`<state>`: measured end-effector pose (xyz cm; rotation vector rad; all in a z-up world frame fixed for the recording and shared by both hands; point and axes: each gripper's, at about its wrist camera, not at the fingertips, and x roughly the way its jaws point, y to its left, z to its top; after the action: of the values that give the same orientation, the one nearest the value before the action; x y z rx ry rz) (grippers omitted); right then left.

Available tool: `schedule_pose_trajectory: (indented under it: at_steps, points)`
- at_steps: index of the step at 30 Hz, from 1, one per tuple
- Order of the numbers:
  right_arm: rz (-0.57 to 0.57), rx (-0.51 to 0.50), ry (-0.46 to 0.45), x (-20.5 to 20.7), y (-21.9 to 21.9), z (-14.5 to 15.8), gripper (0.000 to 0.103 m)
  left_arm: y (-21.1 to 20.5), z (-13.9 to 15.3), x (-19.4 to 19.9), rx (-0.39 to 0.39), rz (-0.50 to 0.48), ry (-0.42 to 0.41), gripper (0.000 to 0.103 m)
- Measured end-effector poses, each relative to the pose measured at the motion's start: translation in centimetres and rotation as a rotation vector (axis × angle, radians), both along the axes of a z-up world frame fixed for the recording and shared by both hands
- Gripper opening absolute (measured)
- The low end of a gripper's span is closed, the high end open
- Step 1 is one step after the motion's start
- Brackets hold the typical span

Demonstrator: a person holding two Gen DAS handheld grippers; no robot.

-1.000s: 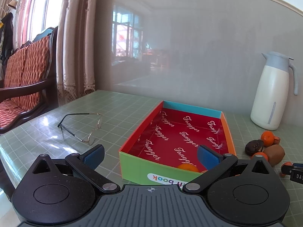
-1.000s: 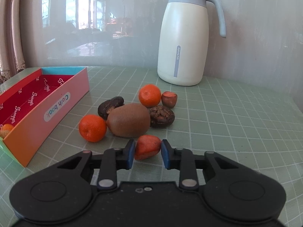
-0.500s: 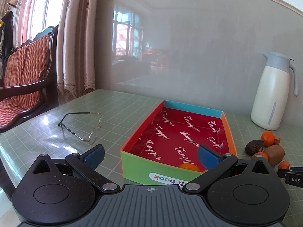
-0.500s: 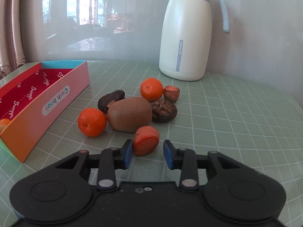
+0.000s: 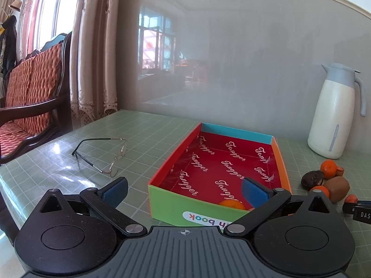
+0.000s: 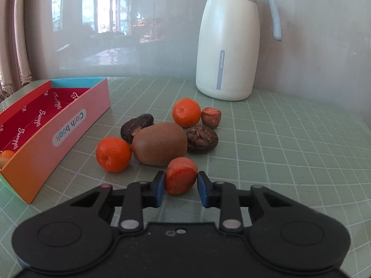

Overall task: Organize fruits
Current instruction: 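Lift the orange piece with the right gripper toward the red box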

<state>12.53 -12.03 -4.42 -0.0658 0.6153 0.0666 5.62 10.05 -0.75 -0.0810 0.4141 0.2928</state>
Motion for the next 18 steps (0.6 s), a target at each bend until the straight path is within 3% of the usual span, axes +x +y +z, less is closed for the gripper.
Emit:
schedule_pose_trajectory:
  at_steps: [18]
  points:
    - [0.064, 0.032, -0.095, -1.5, 2.5, 2.0, 0.028, 1.4, 0.1, -0.4, 0.0, 0.027, -0.001, 0.103]
